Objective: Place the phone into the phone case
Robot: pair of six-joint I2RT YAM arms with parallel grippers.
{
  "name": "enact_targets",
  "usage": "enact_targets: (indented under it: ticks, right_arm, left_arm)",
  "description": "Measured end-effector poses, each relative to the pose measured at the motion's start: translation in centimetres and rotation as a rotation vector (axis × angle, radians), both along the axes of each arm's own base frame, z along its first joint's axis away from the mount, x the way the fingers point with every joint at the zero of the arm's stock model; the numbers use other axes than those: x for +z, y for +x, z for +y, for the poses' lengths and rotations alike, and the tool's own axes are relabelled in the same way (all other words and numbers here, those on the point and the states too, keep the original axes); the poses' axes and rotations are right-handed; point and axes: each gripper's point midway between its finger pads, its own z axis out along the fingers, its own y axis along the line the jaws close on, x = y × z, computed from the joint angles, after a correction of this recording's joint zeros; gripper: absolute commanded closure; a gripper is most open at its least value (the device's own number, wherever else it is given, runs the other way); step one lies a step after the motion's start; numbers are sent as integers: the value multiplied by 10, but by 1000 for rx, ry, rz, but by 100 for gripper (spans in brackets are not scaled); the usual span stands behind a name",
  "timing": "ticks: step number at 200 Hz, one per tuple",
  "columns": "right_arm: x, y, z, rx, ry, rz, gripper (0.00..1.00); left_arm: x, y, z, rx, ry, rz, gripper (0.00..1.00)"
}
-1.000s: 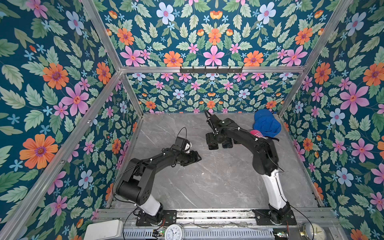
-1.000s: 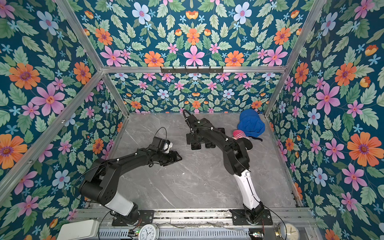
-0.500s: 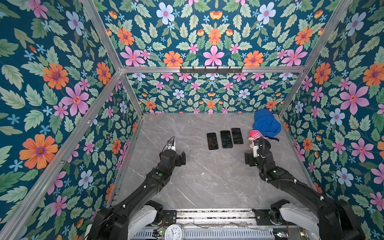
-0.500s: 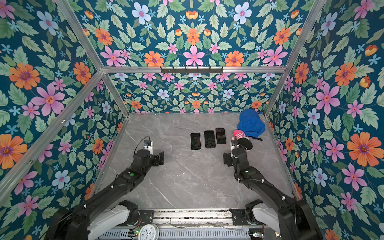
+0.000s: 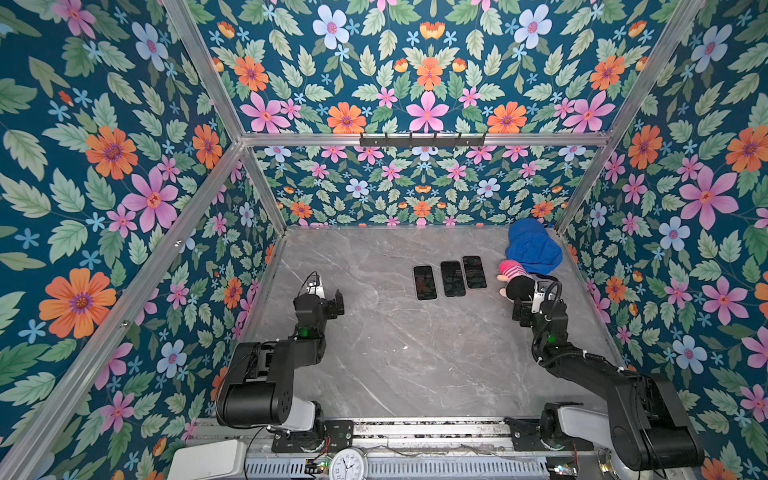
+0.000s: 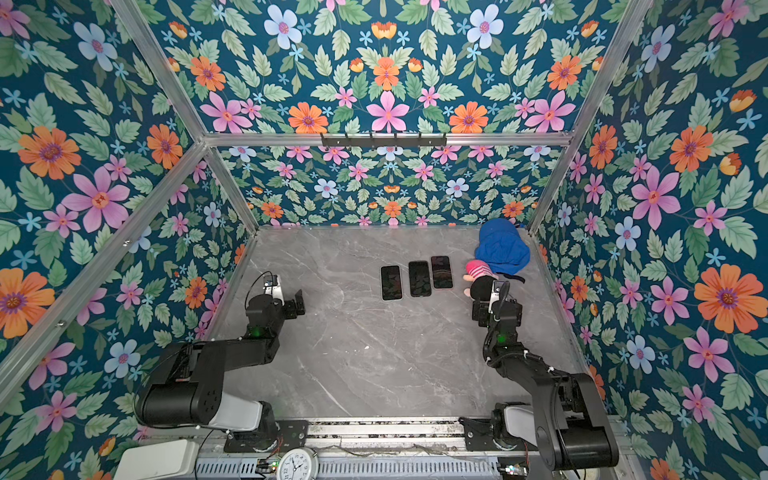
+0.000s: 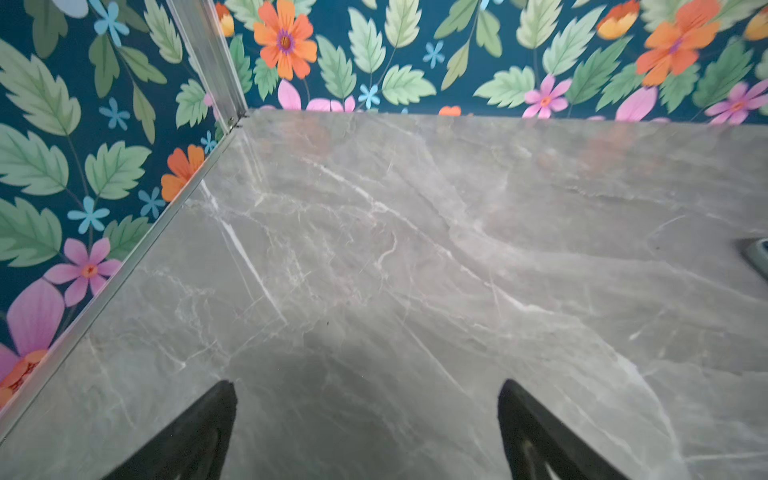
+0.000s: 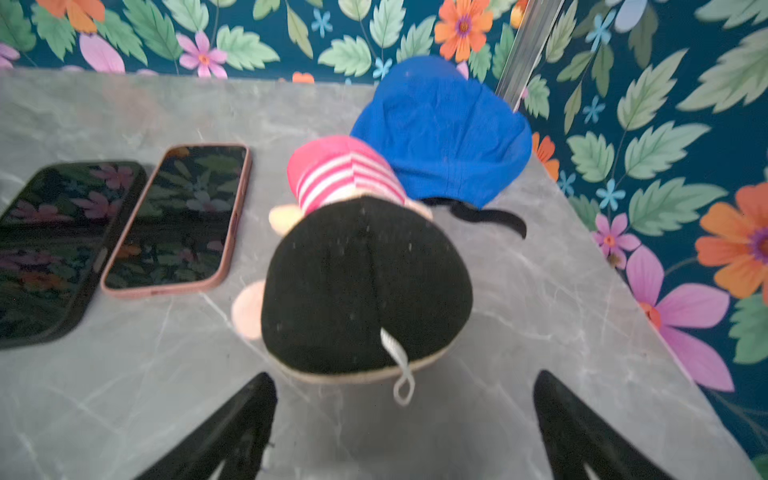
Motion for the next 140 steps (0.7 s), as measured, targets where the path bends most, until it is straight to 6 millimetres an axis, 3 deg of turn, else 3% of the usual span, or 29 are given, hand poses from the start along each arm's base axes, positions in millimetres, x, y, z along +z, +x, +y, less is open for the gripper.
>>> enact_targets:
  ticks: [21, 43, 66, 99, 122, 140]
  right_arm:
    - [4, -10, 3, 38, 45, -39, 1]
    - [2, -7, -11, 22, 140, -50, 1]
    - [-6, 3, 4, 109, 206, -43, 1]
    - [-12, 8, 11, 149, 245, -42, 1]
    - [-17, 9, 15, 169, 256, -39, 1]
    - [-23, 10, 16, 172, 258, -37, 1]
  left_arm:
    - [3, 0, 9, -1, -11, -35, 0]
    - [-4, 6, 11, -17, -24, -35, 0]
    - [-3, 10, 6, -52, -30, -46, 0]
    - [1, 9, 5, -61, -19, -83, 0]
    - [-13, 2, 7, -48, -16, -64, 0]
    - [-5, 4, 8, -43, -13, -98, 0]
